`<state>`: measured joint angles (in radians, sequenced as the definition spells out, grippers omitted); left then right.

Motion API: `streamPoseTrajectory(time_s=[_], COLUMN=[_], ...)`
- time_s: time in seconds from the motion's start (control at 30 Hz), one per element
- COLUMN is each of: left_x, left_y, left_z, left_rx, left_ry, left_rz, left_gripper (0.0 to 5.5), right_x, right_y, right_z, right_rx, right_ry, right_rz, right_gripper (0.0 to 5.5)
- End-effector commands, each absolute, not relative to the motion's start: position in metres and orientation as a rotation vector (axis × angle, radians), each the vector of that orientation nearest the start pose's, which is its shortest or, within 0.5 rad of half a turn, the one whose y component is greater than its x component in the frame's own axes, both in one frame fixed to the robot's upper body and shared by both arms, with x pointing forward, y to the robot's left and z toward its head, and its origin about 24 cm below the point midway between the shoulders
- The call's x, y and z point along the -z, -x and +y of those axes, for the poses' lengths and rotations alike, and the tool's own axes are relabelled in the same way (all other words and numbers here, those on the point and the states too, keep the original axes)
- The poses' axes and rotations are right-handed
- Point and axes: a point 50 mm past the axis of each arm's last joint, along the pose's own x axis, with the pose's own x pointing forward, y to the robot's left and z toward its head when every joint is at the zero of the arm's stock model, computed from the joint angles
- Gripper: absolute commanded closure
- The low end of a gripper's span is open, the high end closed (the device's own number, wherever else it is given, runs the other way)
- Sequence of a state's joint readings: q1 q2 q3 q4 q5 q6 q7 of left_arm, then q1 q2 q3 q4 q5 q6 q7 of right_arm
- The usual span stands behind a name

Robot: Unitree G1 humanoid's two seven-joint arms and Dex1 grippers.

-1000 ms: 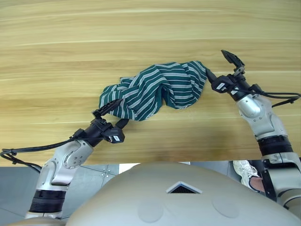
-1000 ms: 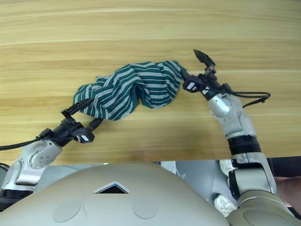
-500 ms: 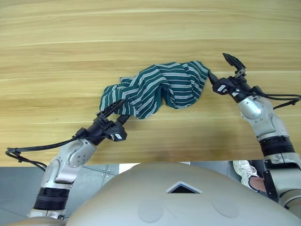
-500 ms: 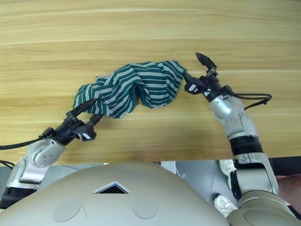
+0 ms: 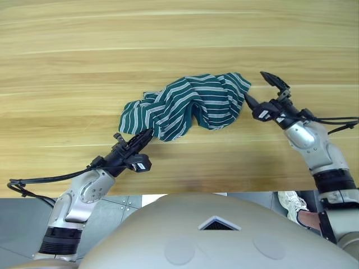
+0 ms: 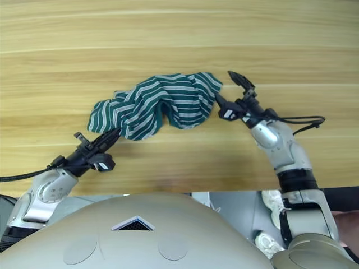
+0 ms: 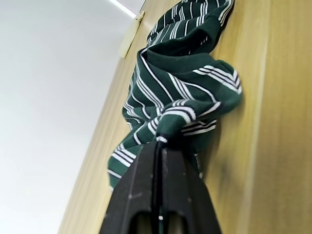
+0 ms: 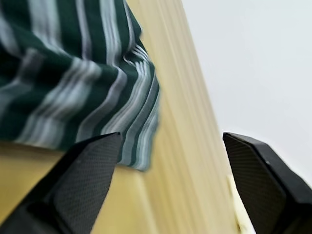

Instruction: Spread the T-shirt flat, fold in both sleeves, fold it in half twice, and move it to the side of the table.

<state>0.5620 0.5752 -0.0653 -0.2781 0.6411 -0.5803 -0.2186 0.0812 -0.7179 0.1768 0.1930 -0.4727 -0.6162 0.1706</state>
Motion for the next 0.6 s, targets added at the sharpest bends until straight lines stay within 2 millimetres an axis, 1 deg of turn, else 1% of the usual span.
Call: streamPoseTrajectory(time_s=[0.03,0.17,0.23,0.4,0.47,0.53,0.57,0.6], left_x=[-0.036,-0.033,-0.031,-0.029,-0.029,-0.028,-0.027,-0.027], left_y=[-0.126,-0.128,-0.132,-0.134,-0.135,-0.136,-0.137,-0.138], left_z=[0.184,0.181,0.182,0.174,0.173,0.17,0.169,0.168], left_rx=[0.685,0.664,0.641,0.655,0.656,0.663,0.667,0.669], left_ry=[-1.066,-1.064,-1.075,-1.069,-1.069,-1.059,-1.056,-1.055], left_rz=[-0.143,-0.149,-0.15,-0.16,-0.162,-0.168,-0.17,-0.171], left_gripper=[5.46,5.46,5.46,5.46,5.46,5.5,5.5,5.5], right_x=[-0.029,-0.031,-0.029,-0.018,-0.013,-0.008,-0.006,-0.004], right_y=[-0.186,-0.175,-0.171,-0.177,-0.181,-0.182,-0.183,-0.184], right_z=[-0.224,-0.231,-0.228,-0.231,-0.227,-0.223,-0.221,-0.22], right_rx=[-0.848,-0.915,-0.968,-0.968,-0.971,-0.985,-0.992,-0.999], right_ry=[1.099,1.168,1.172,1.21,1.209,1.207,1.207,1.207], right_rz=[-0.07,-0.02,-0.014,0.015,0.011,0.003,-0.001,-0.003], right_gripper=[1.68,1.68,1.68,1.68,1.68,1.95,2.21,2.24])
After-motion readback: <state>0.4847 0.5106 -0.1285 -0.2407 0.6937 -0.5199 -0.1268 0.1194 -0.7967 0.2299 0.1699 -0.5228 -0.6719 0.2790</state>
